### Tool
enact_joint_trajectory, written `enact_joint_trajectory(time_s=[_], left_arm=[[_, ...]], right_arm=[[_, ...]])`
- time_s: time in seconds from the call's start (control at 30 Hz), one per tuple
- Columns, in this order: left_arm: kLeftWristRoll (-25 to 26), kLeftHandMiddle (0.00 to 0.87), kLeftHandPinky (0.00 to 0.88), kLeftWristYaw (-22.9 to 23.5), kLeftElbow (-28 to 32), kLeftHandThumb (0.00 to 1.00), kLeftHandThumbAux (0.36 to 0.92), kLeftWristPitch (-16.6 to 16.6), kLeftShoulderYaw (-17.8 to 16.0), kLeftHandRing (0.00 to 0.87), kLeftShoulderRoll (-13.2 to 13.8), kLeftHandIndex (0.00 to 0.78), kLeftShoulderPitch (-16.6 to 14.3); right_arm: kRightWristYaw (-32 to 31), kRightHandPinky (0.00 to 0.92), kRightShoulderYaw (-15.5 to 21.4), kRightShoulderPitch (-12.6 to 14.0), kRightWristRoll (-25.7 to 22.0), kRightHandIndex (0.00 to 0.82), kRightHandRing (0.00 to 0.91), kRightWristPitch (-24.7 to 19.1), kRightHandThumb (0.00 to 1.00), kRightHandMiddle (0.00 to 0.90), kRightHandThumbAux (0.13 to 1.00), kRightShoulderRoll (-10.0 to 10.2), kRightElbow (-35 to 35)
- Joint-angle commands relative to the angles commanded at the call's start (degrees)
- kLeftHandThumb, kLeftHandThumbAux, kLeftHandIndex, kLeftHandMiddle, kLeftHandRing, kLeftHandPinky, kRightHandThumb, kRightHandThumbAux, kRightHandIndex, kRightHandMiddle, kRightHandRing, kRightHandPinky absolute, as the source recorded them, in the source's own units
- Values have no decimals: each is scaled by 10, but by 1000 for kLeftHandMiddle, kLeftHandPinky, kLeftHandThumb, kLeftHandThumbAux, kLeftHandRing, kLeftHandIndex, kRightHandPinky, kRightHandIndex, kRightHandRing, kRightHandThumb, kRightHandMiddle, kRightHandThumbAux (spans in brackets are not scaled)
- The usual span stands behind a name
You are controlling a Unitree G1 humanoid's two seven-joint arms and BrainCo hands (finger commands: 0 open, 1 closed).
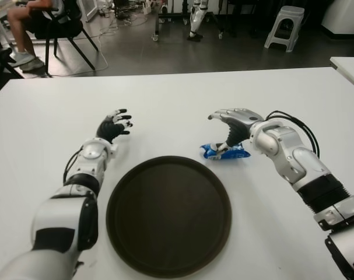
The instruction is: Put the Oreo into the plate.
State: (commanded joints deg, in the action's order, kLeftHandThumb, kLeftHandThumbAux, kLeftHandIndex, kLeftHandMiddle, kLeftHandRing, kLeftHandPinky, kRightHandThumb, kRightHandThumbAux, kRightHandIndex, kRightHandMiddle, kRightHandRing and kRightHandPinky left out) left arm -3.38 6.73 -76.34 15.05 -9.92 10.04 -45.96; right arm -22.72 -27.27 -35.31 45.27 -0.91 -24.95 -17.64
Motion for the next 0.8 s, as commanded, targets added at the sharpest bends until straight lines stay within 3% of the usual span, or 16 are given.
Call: enact_joint_trajectory(time_s=[0.8], left_arm=[[0,247,325,-8,-1,0,746,2,-3,281,1,186,1]], right_arm=[[-2,66,-4,30,-5,87,86,33,0,105,706,-13,26]])
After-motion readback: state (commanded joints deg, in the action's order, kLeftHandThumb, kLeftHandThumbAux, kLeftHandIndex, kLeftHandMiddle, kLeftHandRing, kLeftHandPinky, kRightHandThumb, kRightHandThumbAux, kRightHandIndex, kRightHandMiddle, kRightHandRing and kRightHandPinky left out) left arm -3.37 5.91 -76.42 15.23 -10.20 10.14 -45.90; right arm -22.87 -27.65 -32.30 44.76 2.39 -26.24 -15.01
